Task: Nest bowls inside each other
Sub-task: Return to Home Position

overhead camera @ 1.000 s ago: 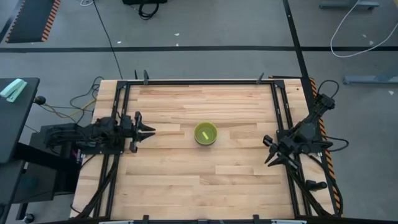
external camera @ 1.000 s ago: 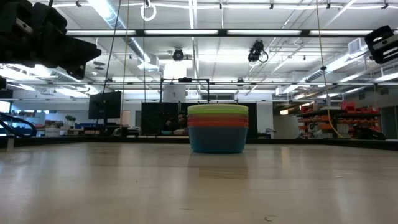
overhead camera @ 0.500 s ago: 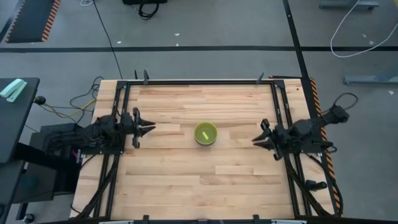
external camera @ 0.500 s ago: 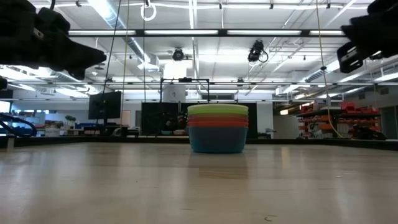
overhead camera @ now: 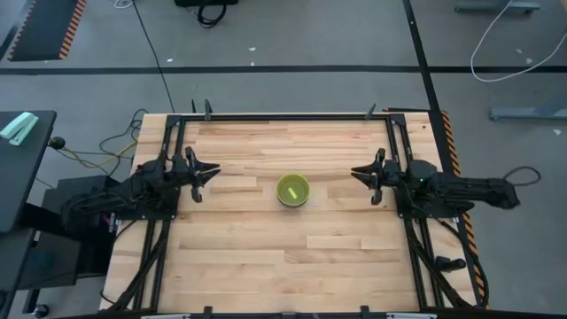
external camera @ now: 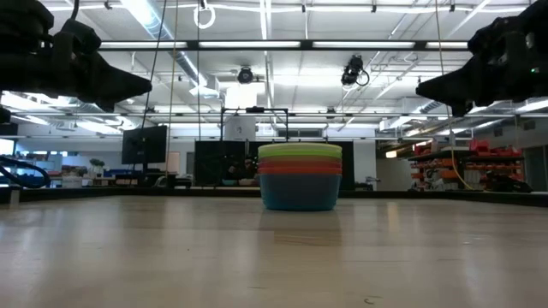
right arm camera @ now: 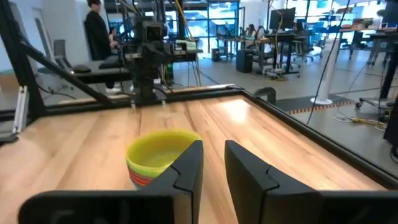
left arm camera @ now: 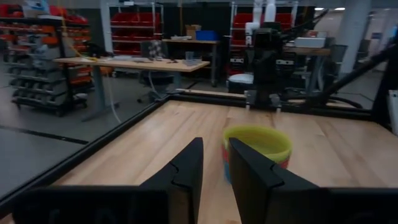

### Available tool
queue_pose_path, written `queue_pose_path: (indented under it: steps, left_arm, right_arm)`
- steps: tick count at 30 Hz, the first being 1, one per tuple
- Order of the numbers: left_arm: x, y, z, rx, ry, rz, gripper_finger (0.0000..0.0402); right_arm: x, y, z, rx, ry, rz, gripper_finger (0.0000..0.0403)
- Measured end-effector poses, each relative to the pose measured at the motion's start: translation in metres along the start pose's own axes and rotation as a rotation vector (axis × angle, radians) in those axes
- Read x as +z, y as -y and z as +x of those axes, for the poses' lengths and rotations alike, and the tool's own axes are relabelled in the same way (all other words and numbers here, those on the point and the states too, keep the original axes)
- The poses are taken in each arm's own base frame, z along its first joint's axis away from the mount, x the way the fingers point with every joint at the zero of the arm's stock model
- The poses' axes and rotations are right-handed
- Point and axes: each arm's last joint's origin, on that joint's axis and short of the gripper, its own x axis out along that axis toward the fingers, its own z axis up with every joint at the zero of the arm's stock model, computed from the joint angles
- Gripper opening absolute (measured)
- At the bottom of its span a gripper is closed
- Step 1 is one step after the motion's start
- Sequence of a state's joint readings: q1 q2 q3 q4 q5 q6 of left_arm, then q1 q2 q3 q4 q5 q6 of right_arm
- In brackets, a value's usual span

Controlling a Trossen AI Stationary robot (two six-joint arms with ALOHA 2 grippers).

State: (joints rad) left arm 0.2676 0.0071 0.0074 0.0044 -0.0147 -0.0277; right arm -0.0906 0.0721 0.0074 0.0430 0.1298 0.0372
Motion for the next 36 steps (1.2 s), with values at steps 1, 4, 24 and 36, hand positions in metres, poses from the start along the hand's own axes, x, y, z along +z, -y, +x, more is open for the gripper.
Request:
queue_pose_path:
  steps: [1,4,24,36]
  left_arm:
    - [0.000,-0.001,0.000,0.008,0.000,0.000,0.0079]
    - [0.000,-0.002,0.000,0.024,0.001,-0.001,0.0078]
    - [-0.005,-0.003,0.007,0.033,-0.063,-0.017,0.0078]
    - [0.000,-0.005,0.007,0.084,-0.006,-0.039,0.0086]
  right_arm:
    - [0.000,0.002,0.000,0.000,-0.004,-0.003,0.0075]
    - [0.000,0.007,0.001,0.015,-0.002,0.016,0.0075]
    - [0.002,0.020,0.000,-0.080,0.017,-0.010,0.0075]
    - [0.009,0.020,0.000,-0.102,0.086,-0.008,0.0075]
